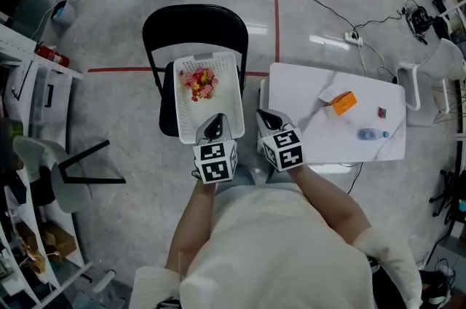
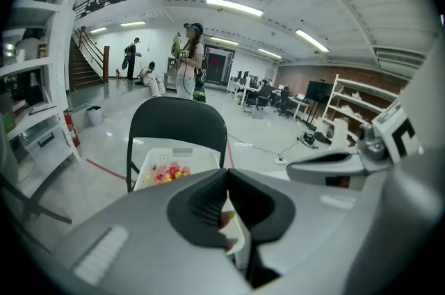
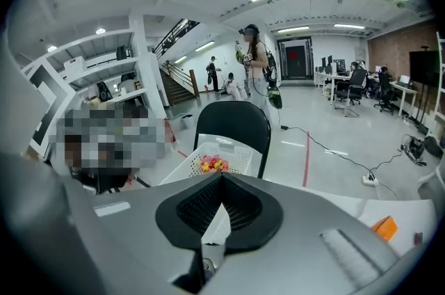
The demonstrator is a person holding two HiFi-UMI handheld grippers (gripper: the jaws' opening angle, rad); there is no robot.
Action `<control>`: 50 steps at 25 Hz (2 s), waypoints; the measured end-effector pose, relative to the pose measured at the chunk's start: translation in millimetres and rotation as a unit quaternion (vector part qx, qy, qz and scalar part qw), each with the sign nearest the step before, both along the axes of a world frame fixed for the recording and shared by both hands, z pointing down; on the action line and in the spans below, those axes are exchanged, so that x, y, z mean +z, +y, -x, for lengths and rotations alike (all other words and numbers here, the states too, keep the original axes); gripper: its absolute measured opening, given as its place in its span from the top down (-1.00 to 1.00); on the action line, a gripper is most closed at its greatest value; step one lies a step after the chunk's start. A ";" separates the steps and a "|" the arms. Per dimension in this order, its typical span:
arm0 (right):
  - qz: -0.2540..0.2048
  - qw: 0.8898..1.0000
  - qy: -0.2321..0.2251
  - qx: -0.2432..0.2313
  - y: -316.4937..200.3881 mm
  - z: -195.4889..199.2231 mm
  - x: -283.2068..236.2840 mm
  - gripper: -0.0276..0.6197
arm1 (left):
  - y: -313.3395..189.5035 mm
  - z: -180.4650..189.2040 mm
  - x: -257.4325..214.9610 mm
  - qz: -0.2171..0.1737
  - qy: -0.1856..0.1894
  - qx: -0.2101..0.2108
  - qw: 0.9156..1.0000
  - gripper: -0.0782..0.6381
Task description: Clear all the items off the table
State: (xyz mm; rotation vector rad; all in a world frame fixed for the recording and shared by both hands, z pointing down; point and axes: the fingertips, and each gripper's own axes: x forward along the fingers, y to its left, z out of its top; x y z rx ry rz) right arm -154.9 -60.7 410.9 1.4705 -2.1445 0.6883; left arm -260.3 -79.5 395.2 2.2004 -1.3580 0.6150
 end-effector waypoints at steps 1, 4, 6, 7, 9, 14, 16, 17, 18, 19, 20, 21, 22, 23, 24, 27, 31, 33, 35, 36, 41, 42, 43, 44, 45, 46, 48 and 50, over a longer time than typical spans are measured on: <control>-0.001 1.000 -0.001 0.001 1.4 -7.9 -0.4 0.92 | 1.7 -8.2 0.3 0.001 0.000 0.001 1.000 0.76; -0.004 1.000 -0.005 0.008 4.7 -30.5 -2.8 0.92 | 6.6 -33.0 -0.2 0.003 0.001 0.008 1.000 0.76; -0.007 1.000 -0.007 0.015 6.2 -46.3 -5.3 0.92 | 9.1 -50.7 -1.5 0.005 0.001 0.015 1.000 0.76; -0.008 1.000 -0.008 0.019 7.3 -54.5 -6.0 0.92 | 10.4 -60.0 -2.0 0.006 0.002 0.019 1.000 0.76; -0.009 0.999 -0.008 0.030 11.0 -71.5 -6.6 0.92 | 12.7 -79.3 -3.1 0.006 0.002 0.031 0.999 0.76; -0.004 0.998 -0.008 0.056 25.5 -116.0 -3.3 0.92 | 19.8 -127.1 -3.1 0.007 0.000 0.062 0.998 0.76; 0.001 0.998 -0.008 0.068 31.9 -134.1 0.0 0.92 | 23.1 -145.2 -1.8 0.008 0.002 0.073 0.997 0.76; 0.002 0.997 -0.007 0.074 35.0 -142.8 1.7 0.92 | 25.1 -153.6 -0.6 0.009 0.002 0.078 0.997 0.76; 0.004 0.997 -0.007 0.079 38.0 -151.1 3.2 0.92 | 27.0 -161.5 0.6 0.010 0.002 0.083 0.997 0.76; 0.005 0.996 -0.007 0.085 40.7 -159.1 4.4 0.92 | 28.7 -169.1 1.4 0.010 0.002 0.087 0.996 0.76; 0.006 0.996 -0.007 0.090 42.9 -166.8 5.2 0.92 | 30.1 -176.3 1.8 0.010 0.002 0.091 0.996 0.76; 0.007 0.995 -0.006 0.095 44.8 -174.2 5.8 0.92 | 31.4 -183.3 2.0 0.010 0.003 0.095 0.995 0.76; 0.008 0.995 -0.005 0.100 46.8 -181.6 6.4 0.92 | 32.7 -190.5 2.4 0.011 0.003 0.099 0.995 0.76; 0.010 0.994 -0.004 0.104 49.0 -189.2 7.2 0.92 | 34.1 -198.0 2.9 0.011 0.004 0.103 0.995 0.76; 0.011 0.994 -0.003 0.109 51.2 -197.0 8.2 0.92 | 35.7 -205.7 3.6 0.012 0.004 0.107 0.994 0.76; 0.017 0.992 -0.001 0.126 58.1 -219.6 13.2 0.92 | 39.8 -227.9 7.3 0.015 0.005 0.119 0.993 0.76; 0.026 0.989 -0.002 0.148 68.2 -251.0 22.4 0.92 | 45.3 -257.6 15.1 0.020 0.003 0.134 0.991 0.76; 0.031 0.987 -0.003 0.160 72.1 -266.8 27.6 0.92 | 47.7 -272.1 19.2 0.023 0.003 0.140 0.990 0.76; 0.036 0.984 -0.004 0.172 75.2 -282.4 33.0 0.92 | 49.6 -285.9 23.5 0.026 0.002 0.147 0.989 0.76; 0.039 0.983 -0.004 0.178 76.7 -290.0 36.0 0.92 | 50.7 -292.2 25.9 0.028 0.002 0.150 0.988 0.76; 0.052 0.977 -0.005 0.206 82.7 -327.7 55.4 0.92 | 56.2 -319.4 44.7 0.039 -0.004 0.158 0.987 0.76; 0.056 0.976 -0.005 0.211 83.5 -334.6 60.2 0.92 | 56.8 -323.7 48.9 0.042 -0.005 0.159 0.986 0.76; 0.059 0.975 -0.005 0.216 84.1 -341.1 65.0 0.92 | 57.2 -327.4 52.7 0.044 -0.006 0.159 0.986 0.76; 0.063 0.973 -0.005 0.221 84.7 -347.2 69.6 0.92 | 57.5 -330.7 55.9 0.046 -0.006 0.159 0.986 0.76; 0.067 0.972 -0.005 0.226 85.3 -353.2 74.1 0.92 | 57.9 -334.0 59.0 0.048 -0.006 0.158 0.986 0.76; 0.071 0.970 -0.006 0.231 86.0 -359.4 78.5 0.92 | 58.3 -337.3 62.1 0.050 -0.007 0.158 0.986 0.76; 0.081 0.967 -0.007 0.240 87.4 -371.5 87.7 0.92 | 58.9 -344.3 68.4 0.055 -0.010 0.158 0.986 0.76; 0.089 0.964 -0.010 0.249 87.9 -382.7 96.8 0.92 | 58.7 -351.1 74.4 0.059 -0.011 0.158 0.986 0.76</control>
